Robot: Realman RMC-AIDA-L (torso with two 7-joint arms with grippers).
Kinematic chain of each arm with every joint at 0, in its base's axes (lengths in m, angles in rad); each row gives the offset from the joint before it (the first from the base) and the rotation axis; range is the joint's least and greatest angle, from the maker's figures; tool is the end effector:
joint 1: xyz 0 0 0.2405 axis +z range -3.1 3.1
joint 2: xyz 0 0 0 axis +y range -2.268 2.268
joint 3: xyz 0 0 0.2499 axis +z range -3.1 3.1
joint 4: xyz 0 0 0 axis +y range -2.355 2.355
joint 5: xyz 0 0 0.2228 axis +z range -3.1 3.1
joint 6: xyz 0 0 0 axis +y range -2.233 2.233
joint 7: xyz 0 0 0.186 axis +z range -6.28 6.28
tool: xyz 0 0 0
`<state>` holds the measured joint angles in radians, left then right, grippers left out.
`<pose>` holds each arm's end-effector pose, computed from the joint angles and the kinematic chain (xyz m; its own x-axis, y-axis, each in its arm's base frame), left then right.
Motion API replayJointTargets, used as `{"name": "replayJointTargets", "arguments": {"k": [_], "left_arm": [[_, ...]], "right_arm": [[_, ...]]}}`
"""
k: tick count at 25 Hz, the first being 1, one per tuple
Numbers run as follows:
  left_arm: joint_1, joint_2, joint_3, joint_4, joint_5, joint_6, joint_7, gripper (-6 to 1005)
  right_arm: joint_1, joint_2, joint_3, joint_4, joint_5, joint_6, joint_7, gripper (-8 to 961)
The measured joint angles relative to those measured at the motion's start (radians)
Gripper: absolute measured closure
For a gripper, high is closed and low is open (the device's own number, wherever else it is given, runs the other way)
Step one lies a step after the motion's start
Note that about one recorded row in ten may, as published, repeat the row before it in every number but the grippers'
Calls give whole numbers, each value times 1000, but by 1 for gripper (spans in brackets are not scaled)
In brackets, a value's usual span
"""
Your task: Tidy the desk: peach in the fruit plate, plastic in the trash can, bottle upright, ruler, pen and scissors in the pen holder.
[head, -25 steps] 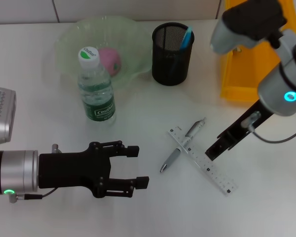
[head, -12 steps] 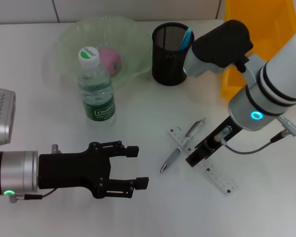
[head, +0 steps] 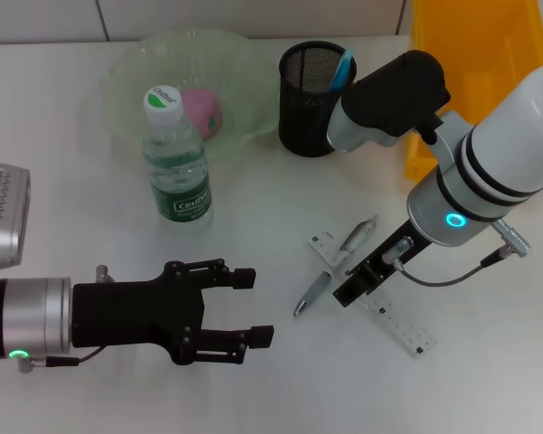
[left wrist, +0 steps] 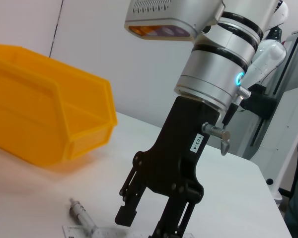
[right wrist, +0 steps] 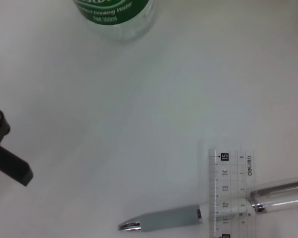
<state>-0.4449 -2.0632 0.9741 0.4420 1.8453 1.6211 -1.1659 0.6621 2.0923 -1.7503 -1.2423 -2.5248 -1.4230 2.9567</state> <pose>-0.2577 0.2761 -0.0867 0.7965 0.3466 0.4954 0.3611 -0.9299 0.0699 0.1666 0.3408 -0.1149 0.6192 -0.7407 0.2606 -0.6230 -0.6654 -0.4112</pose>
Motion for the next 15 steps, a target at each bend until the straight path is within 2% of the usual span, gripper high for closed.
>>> {"name": "replayJointTargets", "arguments": {"k": [12, 15], "left_arm": [[1, 0, 0, 0, 1, -7, 2, 174], [1, 0, 0, 0, 1, -8, 2, 174]], "right_arm": [[21, -1, -42, 48, 0, 50, 1, 361], [21, 0, -53, 47, 0, 55, 1, 451]]}}
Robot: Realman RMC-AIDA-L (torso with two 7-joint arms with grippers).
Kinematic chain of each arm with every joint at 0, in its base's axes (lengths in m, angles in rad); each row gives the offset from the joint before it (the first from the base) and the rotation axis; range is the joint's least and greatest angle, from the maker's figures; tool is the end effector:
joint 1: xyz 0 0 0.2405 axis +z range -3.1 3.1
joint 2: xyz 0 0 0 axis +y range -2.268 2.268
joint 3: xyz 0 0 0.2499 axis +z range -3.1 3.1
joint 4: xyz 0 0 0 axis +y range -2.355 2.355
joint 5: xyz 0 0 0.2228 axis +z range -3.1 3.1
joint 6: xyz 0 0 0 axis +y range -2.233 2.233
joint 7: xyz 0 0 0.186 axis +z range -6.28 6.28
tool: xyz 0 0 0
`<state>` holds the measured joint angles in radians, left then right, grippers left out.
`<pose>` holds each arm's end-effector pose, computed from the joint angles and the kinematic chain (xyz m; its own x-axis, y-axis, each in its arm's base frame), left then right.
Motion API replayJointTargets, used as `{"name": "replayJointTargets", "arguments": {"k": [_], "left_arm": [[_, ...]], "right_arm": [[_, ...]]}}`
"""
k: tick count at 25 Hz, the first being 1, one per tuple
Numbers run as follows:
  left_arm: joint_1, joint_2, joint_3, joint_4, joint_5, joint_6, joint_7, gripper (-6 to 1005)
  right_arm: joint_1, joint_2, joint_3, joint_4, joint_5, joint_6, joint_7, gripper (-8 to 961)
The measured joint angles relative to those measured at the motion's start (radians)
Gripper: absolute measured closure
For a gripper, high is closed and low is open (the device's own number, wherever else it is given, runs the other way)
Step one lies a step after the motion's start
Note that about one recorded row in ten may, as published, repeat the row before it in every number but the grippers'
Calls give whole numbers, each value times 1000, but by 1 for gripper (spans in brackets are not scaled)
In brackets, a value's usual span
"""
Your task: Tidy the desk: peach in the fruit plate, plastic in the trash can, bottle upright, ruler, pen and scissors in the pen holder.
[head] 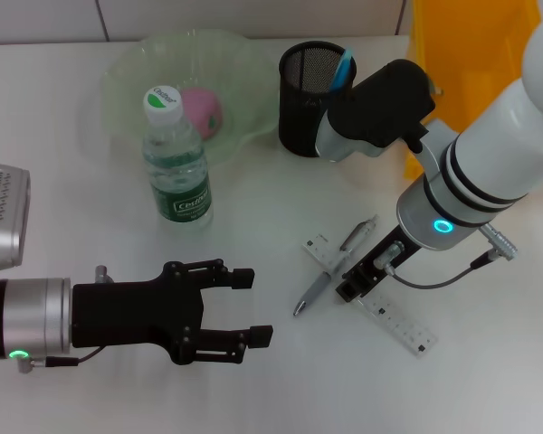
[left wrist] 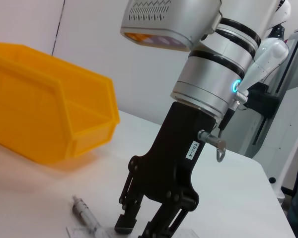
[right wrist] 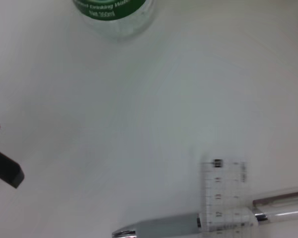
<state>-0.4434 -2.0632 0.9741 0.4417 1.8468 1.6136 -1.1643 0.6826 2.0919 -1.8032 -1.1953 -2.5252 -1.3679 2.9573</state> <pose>-0.2592 0.2765 -0.0872 0.7985 0.3471 0.4918 0.3645 -0.9290 0.0638 0.1693 0.3417 -0.1266 0.6365 -0.7187 0.2800 -0.5925 -0.6880 -0.4190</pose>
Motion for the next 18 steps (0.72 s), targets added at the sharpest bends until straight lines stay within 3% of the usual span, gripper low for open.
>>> {"name": "replayJointTargets", "arguments": {"k": [3, 11, 18], "left_arm": [[0, 0, 0, 0, 0, 0, 0, 174], [3, 0, 0, 0, 0, 1, 0, 174], [5, 1, -1, 0, 0, 8, -5, 174]], "right_arm": [[0, 0, -10, -3, 0, 3, 0, 542], [-55, 1, 16, -116, 2, -15, -20, 574], [-152, 1, 275, -265, 145, -69, -203, 582]]}}
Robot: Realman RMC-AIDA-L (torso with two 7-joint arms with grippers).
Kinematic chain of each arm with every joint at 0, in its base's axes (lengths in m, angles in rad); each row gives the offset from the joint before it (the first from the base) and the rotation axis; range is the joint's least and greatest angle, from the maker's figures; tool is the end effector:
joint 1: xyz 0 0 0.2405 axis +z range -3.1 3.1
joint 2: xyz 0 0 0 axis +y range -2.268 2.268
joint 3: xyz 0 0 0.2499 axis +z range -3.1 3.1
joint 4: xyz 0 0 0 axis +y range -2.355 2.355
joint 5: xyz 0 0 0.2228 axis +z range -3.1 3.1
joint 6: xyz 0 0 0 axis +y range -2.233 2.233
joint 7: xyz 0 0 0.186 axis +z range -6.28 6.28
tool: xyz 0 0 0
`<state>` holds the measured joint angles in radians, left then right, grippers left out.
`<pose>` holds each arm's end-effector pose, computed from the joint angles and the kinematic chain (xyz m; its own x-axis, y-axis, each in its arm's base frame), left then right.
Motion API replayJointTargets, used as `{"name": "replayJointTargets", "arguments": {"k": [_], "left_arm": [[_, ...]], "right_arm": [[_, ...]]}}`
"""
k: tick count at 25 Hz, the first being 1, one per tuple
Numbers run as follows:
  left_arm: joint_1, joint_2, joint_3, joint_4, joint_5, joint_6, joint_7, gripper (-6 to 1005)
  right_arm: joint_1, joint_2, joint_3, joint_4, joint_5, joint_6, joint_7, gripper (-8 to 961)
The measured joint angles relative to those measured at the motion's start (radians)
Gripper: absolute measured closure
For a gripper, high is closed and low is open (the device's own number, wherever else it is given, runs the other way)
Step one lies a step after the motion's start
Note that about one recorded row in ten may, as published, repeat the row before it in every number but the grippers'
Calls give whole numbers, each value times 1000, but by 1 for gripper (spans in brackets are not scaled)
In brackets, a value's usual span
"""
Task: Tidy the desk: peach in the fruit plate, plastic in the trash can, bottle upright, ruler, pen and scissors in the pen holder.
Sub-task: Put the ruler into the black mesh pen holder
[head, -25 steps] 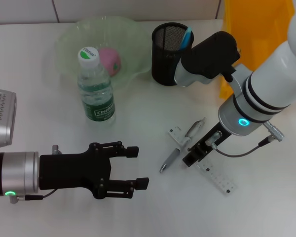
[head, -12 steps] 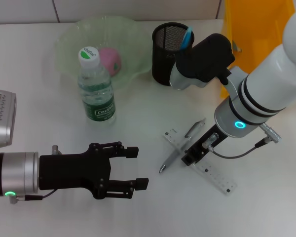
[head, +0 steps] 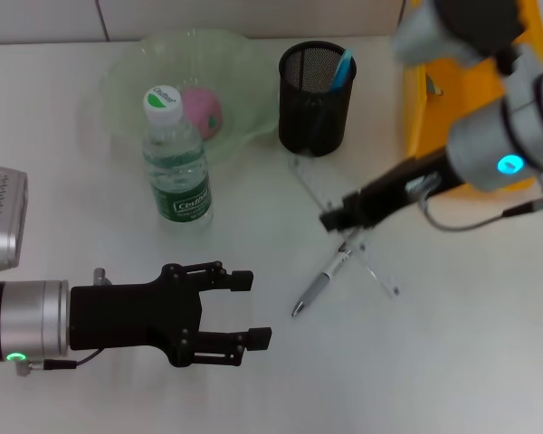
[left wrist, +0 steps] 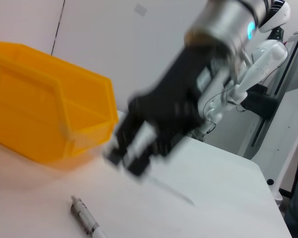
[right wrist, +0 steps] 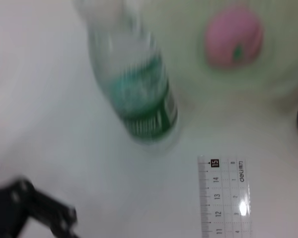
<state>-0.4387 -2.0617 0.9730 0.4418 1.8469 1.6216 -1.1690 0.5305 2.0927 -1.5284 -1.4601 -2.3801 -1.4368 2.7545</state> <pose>-0.2600 0.2746 -0.0862 0.7940 0.3544 0.4939 0.3696 -0.9265 0.0708 0.1363 0.3542 -0.0655 0.7323 -0.6809 0.0049 -0.6479 -0.6990 -0.3028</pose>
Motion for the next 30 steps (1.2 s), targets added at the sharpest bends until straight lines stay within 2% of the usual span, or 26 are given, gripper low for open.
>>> {"name": "replayJointTargets", "arguments": {"k": [2, 5, 8, 11, 15, 16, 17, 20, 21, 22, 26, 30], "left_arm": [[0, 0, 1, 0, 0, 1, -2, 174], [0, -1, 0, 0, -1, 2, -6, 175], [-1, -1, -2, 0, -2, 2, -9, 175], [-2, -2, -2, 0, -2, 1, -11, 175], [-2, -3, -5, 0, -5, -1, -23, 175], [-2, -3, -5, 0, -5, -1, -23, 174], [-1, -3, -6, 0, -6, -1, -24, 174], [-4, -5, -8, 0, -13, 0, -24, 174], [-4, -5, -8, 0, -13, 0, -24, 174], [-8, -7, -8, 0, -18, 1, -18, 174], [-9, -8, -8, 0, -32, 1, -12, 175], [-9, -7, -8, 2, -38, -2, -3, 175]], "right_arm": [[-24, 0, 94, -19, 87, 11, -95, 582], [-65, -3, 229, 5, 307, 78, -310, 582], [-89, -10, 302, 97, 546, 165, -548, 582], [-80, -11, 335, 242, 736, 248, -786, 582], [-15, -10, 341, 505, 976, 328, -1122, 582], [25, -10, 344, 637, 1093, 346, -1292, 583], [25, -10, 344, 637, 1093, 346, -1292, 583], [98, -11, 359, 825, 1258, 354, -1526, 583], [145, -10, 368, 940, 1356, 356, -1655, 583], [145, -10, 368, 940, 1356, 356, -1655, 583], [211, -8, 371, 1076, 1496, 368, -1823, 583], [247, -3, 368, 1134, 1525, 406, -1900, 583]]}}
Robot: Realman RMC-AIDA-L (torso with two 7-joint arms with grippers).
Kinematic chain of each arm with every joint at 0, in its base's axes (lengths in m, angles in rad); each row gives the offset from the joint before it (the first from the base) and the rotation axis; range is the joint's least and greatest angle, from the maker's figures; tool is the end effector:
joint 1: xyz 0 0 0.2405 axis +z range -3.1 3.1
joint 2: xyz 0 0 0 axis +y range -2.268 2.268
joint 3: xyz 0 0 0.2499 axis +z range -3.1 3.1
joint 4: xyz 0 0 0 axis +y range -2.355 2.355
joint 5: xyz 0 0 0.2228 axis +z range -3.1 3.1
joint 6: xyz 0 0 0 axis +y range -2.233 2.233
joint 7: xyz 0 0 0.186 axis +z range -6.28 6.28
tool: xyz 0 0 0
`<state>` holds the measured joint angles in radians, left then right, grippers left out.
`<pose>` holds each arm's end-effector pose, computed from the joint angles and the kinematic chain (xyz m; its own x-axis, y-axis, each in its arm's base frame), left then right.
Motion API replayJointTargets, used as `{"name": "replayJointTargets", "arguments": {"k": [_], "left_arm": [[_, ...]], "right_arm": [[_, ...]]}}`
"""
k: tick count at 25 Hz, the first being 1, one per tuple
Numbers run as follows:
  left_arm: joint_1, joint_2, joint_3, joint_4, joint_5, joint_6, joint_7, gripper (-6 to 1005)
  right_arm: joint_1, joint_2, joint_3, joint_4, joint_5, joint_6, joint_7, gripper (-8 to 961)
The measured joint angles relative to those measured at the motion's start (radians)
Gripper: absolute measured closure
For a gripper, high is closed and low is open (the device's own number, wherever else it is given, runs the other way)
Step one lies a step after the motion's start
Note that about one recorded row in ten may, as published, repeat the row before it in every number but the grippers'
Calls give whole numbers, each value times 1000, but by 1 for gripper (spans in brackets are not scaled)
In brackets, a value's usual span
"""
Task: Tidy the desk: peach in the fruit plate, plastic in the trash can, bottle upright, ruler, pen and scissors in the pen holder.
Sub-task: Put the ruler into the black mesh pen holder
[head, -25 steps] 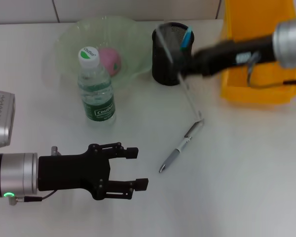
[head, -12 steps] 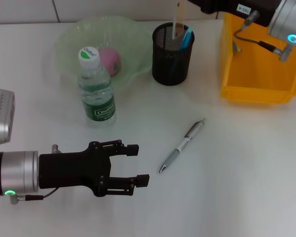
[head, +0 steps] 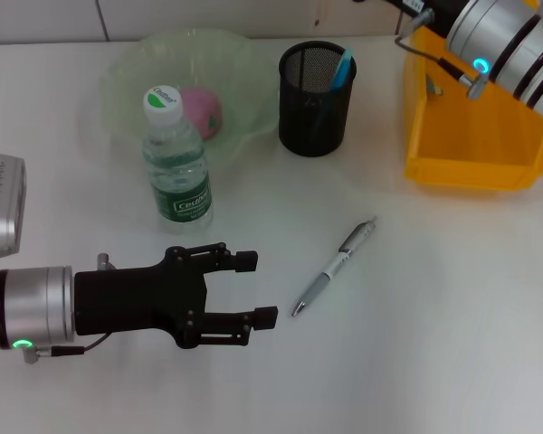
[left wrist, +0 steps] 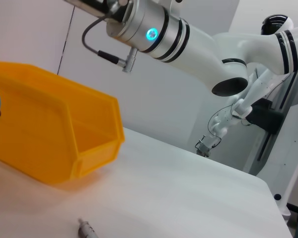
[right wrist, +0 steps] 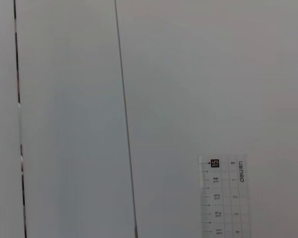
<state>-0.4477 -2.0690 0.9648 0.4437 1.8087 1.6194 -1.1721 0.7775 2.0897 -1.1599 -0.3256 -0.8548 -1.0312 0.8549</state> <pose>-0.2514 0.2824 -0.0844 0.7741 0.3433 0.5318 0.3723 -0.9264 0.0561 0.1469 0.4707 -0.0425 0.6267 0.0200 -0.7790 -0.5505 -0.6962 -0.4607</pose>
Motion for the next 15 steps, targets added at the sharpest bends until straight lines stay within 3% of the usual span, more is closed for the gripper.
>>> {"name": "replayJointTargets", "arguments": {"k": [15], "left_arm": [[10, 0, 9, -2, 4, -9, 35, 174]], "right_arm": [[20, 4, -11, 128, 45, -2, -88, 582]]}}
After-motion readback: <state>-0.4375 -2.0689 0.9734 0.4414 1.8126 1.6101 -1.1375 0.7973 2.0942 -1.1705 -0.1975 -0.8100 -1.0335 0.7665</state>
